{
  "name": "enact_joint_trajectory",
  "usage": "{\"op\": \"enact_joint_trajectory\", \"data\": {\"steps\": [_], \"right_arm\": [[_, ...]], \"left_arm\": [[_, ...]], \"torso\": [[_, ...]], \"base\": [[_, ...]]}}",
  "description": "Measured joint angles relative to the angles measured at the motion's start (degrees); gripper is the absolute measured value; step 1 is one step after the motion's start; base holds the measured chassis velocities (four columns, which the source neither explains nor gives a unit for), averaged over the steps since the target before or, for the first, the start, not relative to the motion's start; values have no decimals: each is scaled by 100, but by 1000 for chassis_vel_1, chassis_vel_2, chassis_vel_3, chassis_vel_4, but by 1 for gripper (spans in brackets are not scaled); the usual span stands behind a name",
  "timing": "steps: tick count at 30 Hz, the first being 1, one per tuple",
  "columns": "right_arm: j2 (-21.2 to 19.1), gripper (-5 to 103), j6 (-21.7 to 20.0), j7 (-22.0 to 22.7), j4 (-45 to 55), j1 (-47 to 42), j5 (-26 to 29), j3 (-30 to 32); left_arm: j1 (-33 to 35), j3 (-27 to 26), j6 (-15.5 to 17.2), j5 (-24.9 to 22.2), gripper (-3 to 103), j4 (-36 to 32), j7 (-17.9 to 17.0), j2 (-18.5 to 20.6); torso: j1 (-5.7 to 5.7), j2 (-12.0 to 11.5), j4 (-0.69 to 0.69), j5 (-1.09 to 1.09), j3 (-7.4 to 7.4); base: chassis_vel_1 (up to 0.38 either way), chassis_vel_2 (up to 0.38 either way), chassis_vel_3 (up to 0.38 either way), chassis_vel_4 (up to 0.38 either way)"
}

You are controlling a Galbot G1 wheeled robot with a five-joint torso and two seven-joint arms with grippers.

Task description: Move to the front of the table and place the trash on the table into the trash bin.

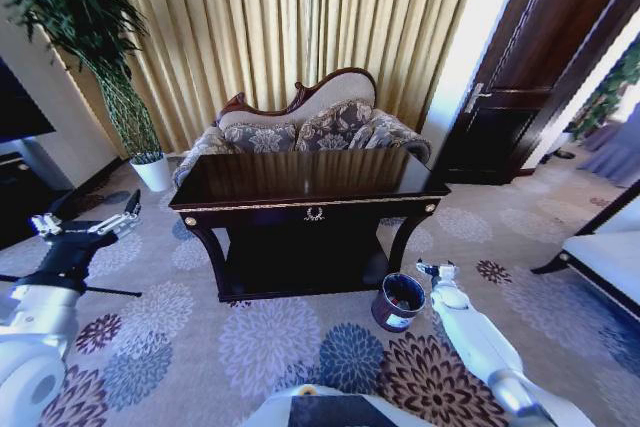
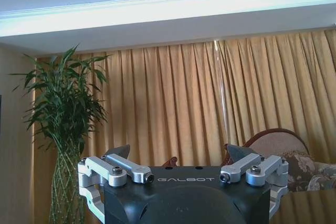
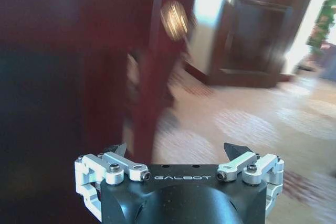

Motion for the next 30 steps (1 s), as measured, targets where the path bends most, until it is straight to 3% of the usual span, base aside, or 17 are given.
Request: {"op": "enact_joint_trajectory", "data": {"steps": [1, 2, 4, 6, 9, 14, 18, 23, 30], "right_arm": [[-152, 100, -124, -16, 606, -215, 331, 24], [-152, 100, -124, -16, 606, -215, 331, 24], [-519, 100, -324, 26, 2018, -731, 929, 143], [-591, 100, -335, 39, 2277, -838, 975, 183], [-1005, 100, -426, 88, 3833, -1628, 1149, 633], [-1166, 100, -477, 106, 5051, -2277, 1262, 1181], [-1061, 100, -828, 254, 6953, -3342, 1343, 1769], [-920, 100, -1046, 387, 7993, -3820, 1279, 1793], [-905, 100, -1184, 518, 8140, -4007, 1115, 1814]], "left_arm": [[-26, 27, 13, -3, 100, 0, -3, 3], [-26, 27, 13, -3, 100, 0, -3, 3], [-143, 137, 94, -7, 100, 0, -33, -6], [-175, 170, 108, -7, 100, 0, -47, -11], [-268, 289, 134, -7, 100, 1, -144, -45], [-278, 263, 141, -37, 100, 1, -207, -44], [-232, 95, 222, -250, 100, 1, -343, -47], [-243, 26, 260, -366, 100, 1, -348, -8], [-264, 73, 284, -470, 100, 1, -338, -32]], "torso": [[0, 0, 3, -2, 0], [0, 0, 3, -2, 0], [-1, 0, 2, -1, 0], [-1, 1, 3, -3, -1], [-1, 0, -1, -2, 0], [-1, 1, 1, -3, -1], [-1, 1, 0, -2, -1], [-1, 1, 1, -3, -1], [-1, 1, 2, -2, 0]], "base": [[0, 0, 0, 0], [0, 0, 0, 0], [0, 0, 0, 0], [0, 0, 0, 0], [0, 0, 0, 0], [0, 0, 0, 0], [0, 0, 0, 0], [0, 0, 0, 0], [0, 0, 0, 0]]}}
